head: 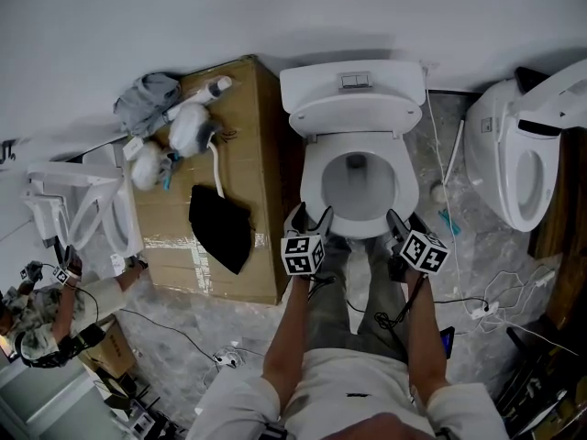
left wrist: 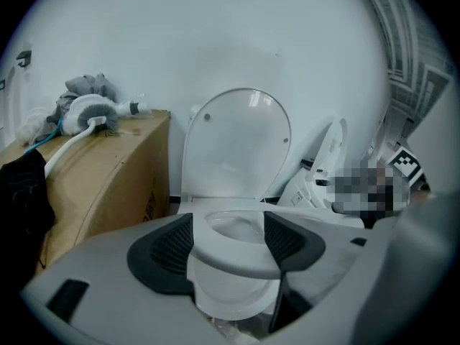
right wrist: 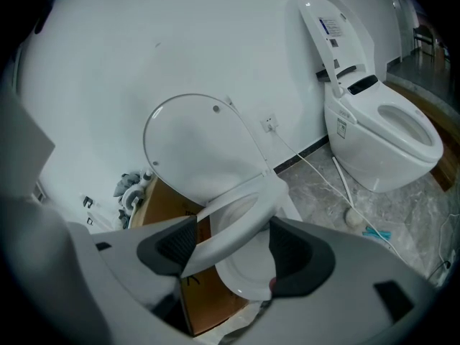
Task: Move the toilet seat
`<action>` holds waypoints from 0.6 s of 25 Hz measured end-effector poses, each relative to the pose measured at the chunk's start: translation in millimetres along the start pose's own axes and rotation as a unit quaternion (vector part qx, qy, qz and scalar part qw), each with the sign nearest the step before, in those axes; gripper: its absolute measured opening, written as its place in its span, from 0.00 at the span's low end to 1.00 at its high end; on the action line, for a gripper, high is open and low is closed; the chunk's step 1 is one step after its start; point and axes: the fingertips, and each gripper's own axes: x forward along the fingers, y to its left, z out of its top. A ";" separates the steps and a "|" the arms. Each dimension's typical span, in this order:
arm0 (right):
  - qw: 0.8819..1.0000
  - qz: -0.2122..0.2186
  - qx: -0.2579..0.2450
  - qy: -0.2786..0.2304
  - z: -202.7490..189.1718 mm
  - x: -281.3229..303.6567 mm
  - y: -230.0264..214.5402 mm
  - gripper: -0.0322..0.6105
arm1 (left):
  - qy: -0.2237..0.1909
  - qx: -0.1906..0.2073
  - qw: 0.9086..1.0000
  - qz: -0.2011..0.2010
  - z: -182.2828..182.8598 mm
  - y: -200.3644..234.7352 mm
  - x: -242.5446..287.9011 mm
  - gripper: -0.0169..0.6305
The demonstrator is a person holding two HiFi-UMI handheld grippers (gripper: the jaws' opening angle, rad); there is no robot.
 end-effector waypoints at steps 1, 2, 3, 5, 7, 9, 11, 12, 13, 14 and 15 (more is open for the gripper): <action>1.000 0.002 0.002 -0.002 1.9 -0.1 1.2 0.57 | -0.003 0.000 1.000 -0.003 2.4 -1.0 -1.4 0.53; 1.000 0.003 0.004 -0.004 3.8 -0.2 2.6 0.57 | -0.006 -0.001 1.000 -0.006 4.6 -1.5 -3.5 0.53; 1.000 0.004 0.006 -0.005 5.7 -0.1 4.1 0.57 | -0.009 0.000 1.000 -0.008 6.5 -1.9 -6.1 0.53; 1.000 0.004 0.008 -0.007 9.2 -0.1 5.6 0.57 | -0.012 0.003 1.000 -0.010 9.9 -3.1 -11.9 0.53; 1.000 0.004 0.011 -0.008 11.7 -0.6 6.5 0.57 | -0.014 0.010 1.000 -0.015 12.9 -5.4 -18.2 0.53; 1.000 0.004 0.015 -0.009 14.5 -1.5 7.7 0.57 | -0.016 0.017 0.999 -0.022 16.0 -8.7 -24.6 0.53; 1.000 0.005 0.019 -0.012 18.3 -1.7 9.3 0.57 | -0.019 0.024 0.999 -0.028 19.9 -11.7 -31.2 0.53; 1.000 0.004 0.022 -0.012 20.1 -1.2 9.8 0.57 | -0.020 0.028 0.999 -0.031 22.3 -12.9 -34.1 0.53; 1.000 0.003 0.025 -0.012 22.1 -0.9 10.6 0.57 | -0.022 0.032 0.999 -0.033 24.8 -14.1 -36.7 0.53; 1.000 0.001 0.028 -0.010 24.0 -0.9 11.8 0.57 | -0.024 0.036 0.998 -0.035 27.2 -15.5 -39.0 0.53; 1.000 -0.001 0.029 -0.007 25.6 -1.3 12.8 0.57 | -0.025 0.042 0.998 -0.038 29.2 -17.5 -41.3 0.53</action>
